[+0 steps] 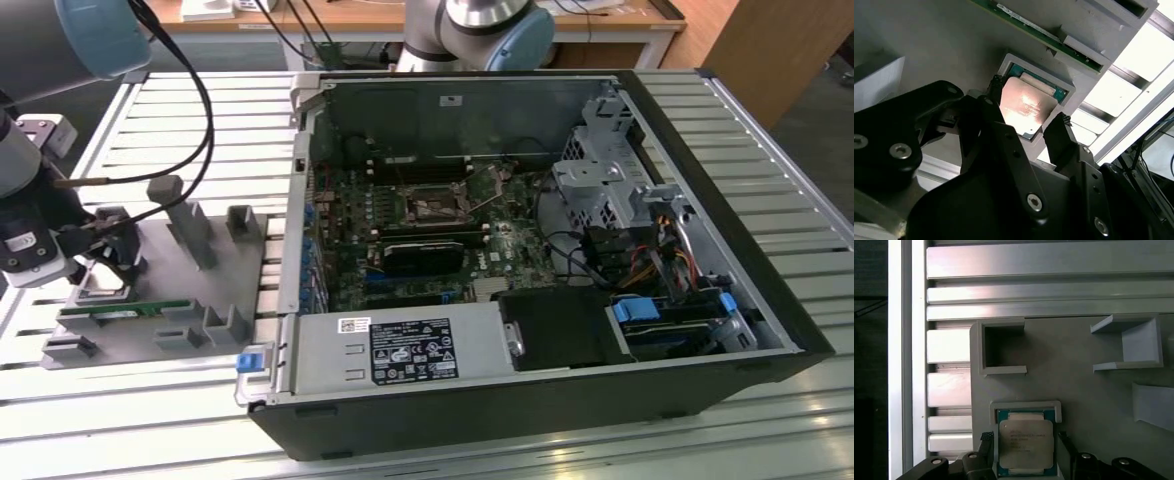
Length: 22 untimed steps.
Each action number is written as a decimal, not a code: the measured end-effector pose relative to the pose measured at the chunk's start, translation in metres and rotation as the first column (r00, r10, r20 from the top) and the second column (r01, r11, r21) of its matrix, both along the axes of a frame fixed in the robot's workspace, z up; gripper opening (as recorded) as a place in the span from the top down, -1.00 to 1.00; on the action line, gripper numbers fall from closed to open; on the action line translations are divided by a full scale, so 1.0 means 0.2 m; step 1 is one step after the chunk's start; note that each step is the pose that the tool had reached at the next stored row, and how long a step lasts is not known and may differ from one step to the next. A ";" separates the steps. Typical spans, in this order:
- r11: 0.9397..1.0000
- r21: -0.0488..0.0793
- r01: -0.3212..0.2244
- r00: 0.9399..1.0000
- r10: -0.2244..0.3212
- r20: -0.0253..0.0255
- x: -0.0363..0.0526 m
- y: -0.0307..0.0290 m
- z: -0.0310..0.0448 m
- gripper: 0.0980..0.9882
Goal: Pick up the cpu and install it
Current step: 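Pick up the cpu and move it towards the insertion slot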
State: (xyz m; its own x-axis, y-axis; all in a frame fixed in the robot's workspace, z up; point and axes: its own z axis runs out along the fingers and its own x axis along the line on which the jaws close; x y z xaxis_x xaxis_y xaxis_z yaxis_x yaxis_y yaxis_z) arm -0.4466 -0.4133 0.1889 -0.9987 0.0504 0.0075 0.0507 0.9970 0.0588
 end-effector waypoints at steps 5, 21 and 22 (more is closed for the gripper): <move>1.000 0.000 0.000 1.000 0.000 0.002 -0.005 0.000 -0.009 -0.15; 1.000 0.000 0.000 1.000 0.000 0.003 -0.005 0.001 0.011 0.02; 1.000 0.000 0.000 1.000 0.000 0.003 -0.005 0.000 0.018 0.02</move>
State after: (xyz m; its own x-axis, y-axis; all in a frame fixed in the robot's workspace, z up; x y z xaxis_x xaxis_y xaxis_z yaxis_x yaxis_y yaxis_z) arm -0.4476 -0.4132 0.1926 -0.9987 0.0503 0.0047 0.0505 0.9970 0.0589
